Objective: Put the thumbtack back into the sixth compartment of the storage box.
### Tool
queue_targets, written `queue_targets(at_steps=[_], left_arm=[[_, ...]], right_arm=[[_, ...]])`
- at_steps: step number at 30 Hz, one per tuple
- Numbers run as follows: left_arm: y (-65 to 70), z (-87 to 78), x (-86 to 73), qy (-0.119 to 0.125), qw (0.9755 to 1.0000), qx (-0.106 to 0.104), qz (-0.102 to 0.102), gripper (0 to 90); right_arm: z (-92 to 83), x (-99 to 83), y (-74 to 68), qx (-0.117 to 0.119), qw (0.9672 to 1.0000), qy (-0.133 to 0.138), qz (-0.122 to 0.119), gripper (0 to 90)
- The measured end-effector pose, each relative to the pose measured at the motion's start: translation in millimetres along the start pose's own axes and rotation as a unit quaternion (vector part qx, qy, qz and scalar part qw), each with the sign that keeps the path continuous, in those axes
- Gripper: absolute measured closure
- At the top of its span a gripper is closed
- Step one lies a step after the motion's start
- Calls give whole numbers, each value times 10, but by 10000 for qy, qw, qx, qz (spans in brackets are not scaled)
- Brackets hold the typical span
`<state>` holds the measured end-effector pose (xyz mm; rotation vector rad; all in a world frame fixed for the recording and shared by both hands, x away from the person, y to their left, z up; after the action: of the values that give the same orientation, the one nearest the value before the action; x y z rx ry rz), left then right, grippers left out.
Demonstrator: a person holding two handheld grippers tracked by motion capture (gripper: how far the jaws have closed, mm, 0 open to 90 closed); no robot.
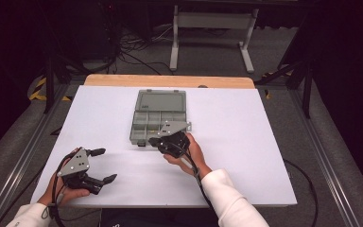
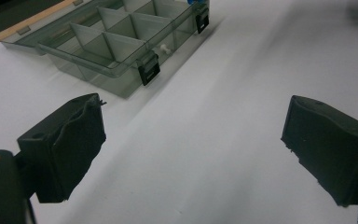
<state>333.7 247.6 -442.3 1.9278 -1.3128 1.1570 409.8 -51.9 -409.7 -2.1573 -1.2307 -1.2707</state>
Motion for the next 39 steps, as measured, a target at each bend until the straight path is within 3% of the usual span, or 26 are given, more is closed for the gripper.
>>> queue_targets(at_steps=[18, 39], left_arm=[[-7, -6, -2, 0, 10000, -9, 10, 66], [-4, -9, 0, 7, 10000, -26, 37, 71]], right_arm=[[138, 140, 168, -154, 9998, -75, 32, 882], [402, 160, 290, -433, 9982, -408, 117, 881]])
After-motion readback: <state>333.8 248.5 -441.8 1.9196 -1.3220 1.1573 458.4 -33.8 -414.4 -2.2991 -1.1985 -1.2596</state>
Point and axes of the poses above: each handheld gripper's, and its own axes: z roughly forward along the jaws, x roughly out of its top, y roughly to its right, the point moved 1 cm from there along z, roughly forward along the jaws, and after that the axes turned 8 degrees about -x, right-handed, at the moved point
